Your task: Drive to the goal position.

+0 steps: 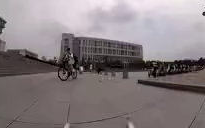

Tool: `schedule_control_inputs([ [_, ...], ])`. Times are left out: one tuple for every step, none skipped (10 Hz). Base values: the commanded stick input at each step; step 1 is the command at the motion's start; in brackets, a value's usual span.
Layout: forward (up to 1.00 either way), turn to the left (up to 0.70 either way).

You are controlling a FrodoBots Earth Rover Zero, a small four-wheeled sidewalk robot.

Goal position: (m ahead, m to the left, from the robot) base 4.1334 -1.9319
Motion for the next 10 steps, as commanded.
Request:
schedule_control_inputs([
  [0.85, 0.0],
  [0.85, 0.0],
  [0.85, 0.0],
  [0.85, 0.0],
  [0.85, -0.06],
  [0.85, -0.16],
  [0.85, -0.25],
  [0.85, -0.29],
  [0.85, -0.29],
  [0.85, -0.29],
])
